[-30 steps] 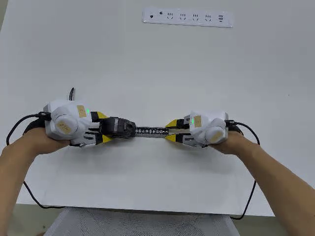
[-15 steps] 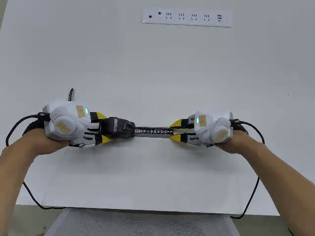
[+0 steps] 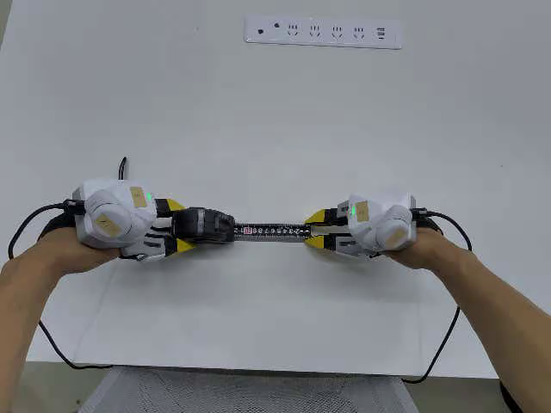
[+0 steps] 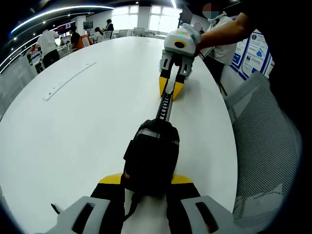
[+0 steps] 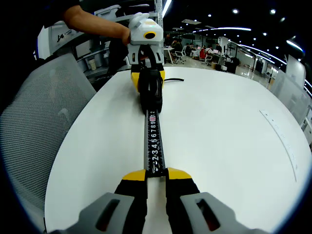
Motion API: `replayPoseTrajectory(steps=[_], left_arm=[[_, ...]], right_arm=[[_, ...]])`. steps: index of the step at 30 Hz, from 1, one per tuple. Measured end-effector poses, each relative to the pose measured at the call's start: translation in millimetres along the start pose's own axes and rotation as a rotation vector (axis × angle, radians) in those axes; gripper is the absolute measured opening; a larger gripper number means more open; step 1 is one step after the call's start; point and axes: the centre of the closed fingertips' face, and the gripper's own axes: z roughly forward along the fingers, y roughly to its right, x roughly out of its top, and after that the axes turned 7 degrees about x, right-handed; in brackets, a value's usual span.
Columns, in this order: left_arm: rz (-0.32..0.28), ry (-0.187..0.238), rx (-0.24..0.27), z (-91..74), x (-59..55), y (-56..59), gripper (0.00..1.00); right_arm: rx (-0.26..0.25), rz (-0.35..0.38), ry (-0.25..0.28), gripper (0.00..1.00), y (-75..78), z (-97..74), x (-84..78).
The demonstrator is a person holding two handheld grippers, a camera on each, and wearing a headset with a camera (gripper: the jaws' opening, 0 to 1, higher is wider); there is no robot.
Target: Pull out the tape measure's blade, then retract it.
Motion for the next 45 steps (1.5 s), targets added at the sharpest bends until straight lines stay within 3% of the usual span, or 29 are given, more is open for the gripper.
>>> replayPoseTrajectory(steps=[45], left_arm=[[-0.006,-0.013,-0.010,2.6,-3.5,0.0,0.30]], right_arm=[[-0.038,0.014,-0.060,0.11,0.9,-43.1,-40.1]])
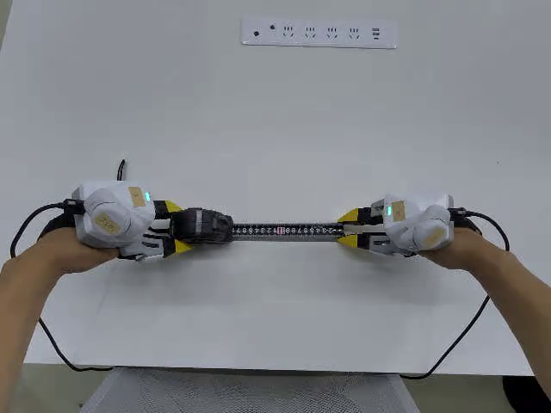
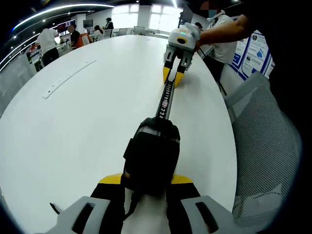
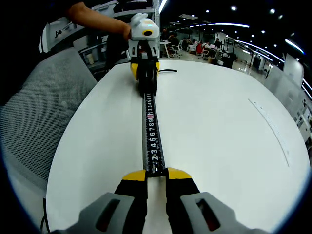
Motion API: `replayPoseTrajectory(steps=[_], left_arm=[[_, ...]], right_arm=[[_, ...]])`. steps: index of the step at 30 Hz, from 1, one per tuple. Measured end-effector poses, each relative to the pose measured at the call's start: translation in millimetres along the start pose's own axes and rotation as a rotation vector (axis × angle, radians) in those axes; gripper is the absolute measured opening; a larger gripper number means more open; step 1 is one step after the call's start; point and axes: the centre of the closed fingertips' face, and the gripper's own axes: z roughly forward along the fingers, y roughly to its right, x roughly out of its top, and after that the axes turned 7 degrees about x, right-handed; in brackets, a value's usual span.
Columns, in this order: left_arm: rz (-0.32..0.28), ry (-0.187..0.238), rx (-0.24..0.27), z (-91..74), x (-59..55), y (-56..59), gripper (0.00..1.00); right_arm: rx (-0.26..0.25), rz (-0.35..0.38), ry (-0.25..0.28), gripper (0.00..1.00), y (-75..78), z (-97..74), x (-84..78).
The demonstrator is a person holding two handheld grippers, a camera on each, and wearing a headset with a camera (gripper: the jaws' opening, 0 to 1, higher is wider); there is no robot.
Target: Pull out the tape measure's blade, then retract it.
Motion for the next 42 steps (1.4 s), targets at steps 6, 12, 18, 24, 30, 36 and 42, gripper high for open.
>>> replayPoseTrajectory(steps=[6,12,18,24,30,36,42], left_arm=[[0.002,-0.005,0.000,-0.1,-0.1,0.1,0.30],[0.003,-0.010,-0.001,-0.2,0.0,0.3,0.30],[0.005,-0.016,0.000,-0.1,0.2,0.4,0.30],[0.006,-0.020,-0.001,0.1,0.4,0.8,0.30],[0.006,-0.026,-0.001,0.2,1.9,2.1,0.30],[0.044,-0.051,0.002,0.8,2.0,2.4,0.30],[0.063,-0.062,-0.003,0.1,0.2,1.5,0.30]], right_arm=[[-0.007,0.001,-0.012,0.11,0.1,-7.8,-6.8],[-0.015,0.004,-0.021,0.11,-0.6,-14.3,-11.8],[-0.020,0.008,-0.034,0.11,-1.0,-20.4,-20.3],[-0.031,0.022,-0.048,0.11,-1.2,-28.7,-30.2],[-0.041,0.017,-0.066,0.12,-2.0,-27.2,-30.8],[-0.038,0.007,-0.079,0.13,-4.0,-27.3,-30.5],[-0.044,0.013,-0.083,0.14,-2.7,-27.2,-30.3]])
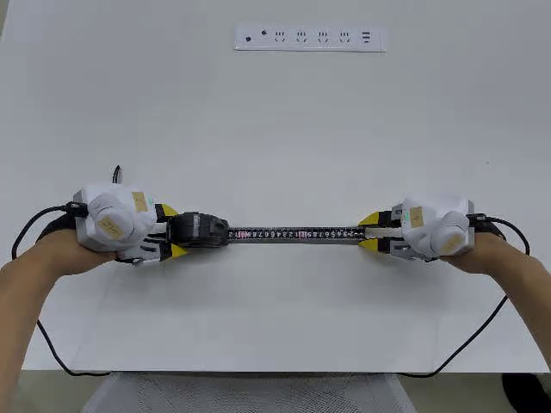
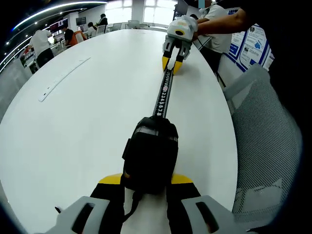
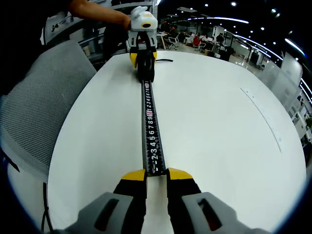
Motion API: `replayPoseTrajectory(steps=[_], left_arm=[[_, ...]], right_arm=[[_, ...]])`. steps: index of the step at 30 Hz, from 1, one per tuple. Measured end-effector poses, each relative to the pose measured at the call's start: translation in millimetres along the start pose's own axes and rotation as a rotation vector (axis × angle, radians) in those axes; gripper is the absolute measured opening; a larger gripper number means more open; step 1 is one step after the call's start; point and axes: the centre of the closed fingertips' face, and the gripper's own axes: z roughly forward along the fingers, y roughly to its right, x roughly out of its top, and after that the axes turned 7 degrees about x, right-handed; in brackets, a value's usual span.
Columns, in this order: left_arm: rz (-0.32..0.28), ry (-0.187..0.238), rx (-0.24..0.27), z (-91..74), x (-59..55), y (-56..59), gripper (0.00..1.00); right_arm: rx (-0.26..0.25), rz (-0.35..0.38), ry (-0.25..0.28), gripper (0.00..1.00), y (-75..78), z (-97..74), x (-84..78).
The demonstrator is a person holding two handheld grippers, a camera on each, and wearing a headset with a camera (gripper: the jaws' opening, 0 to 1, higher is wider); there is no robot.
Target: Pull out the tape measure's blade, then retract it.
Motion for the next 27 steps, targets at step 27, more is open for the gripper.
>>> replayPoseTrajectory(steps=[27], left_arm=[[-0.094,0.074,0.068,-17.3,-7.6,2.6,0.45]], right_arm=[[-0.029,0.042,0.001,0.25,-7.9,-8.8,-0.7]])
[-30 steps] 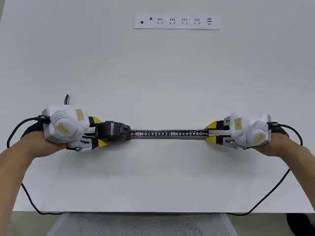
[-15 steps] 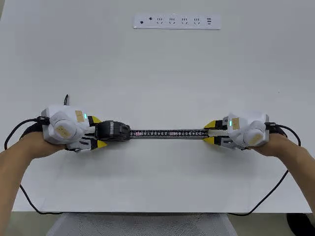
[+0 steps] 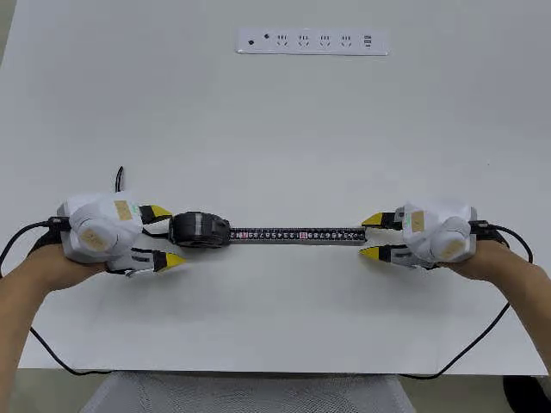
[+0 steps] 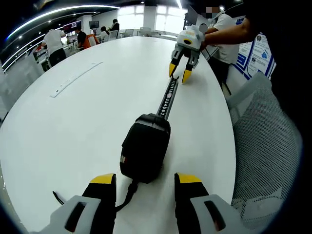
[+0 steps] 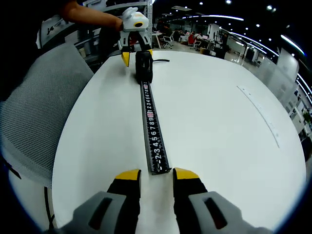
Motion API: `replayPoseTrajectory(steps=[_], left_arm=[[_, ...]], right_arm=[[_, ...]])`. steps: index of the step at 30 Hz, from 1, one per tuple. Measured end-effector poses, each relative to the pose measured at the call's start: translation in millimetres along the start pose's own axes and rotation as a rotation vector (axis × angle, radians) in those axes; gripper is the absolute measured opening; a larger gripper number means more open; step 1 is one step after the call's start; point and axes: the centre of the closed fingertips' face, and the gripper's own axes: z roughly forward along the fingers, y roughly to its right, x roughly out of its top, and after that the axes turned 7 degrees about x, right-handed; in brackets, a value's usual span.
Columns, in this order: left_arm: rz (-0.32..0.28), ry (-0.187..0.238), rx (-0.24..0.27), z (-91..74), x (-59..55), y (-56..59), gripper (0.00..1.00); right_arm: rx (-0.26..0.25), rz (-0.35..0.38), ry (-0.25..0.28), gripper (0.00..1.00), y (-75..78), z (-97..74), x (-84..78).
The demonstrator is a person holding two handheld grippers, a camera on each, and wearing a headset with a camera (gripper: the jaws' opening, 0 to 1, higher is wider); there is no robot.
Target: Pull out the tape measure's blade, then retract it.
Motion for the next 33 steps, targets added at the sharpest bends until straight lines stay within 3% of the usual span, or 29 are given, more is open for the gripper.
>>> replayPoseTrajectory(steps=[13,22,33], left_arm=[[-0.131,0.097,0.084,-12.4,0.6,4.8,0.52],[-0.196,0.176,0.174,-24.6,2.0,5.8,0.59],[-0.276,0.229,0.208,-29.2,5.9,21.3,0.66]], right_arm=[[-0.056,0.068,0.026,0.31,-2.9,-14.2,-5.7],[-0.113,0.107,0.061,0.39,-5.6,-22.0,-3.0],[-0.169,0.173,0.111,0.48,-17.5,-27.8,-1.2]])
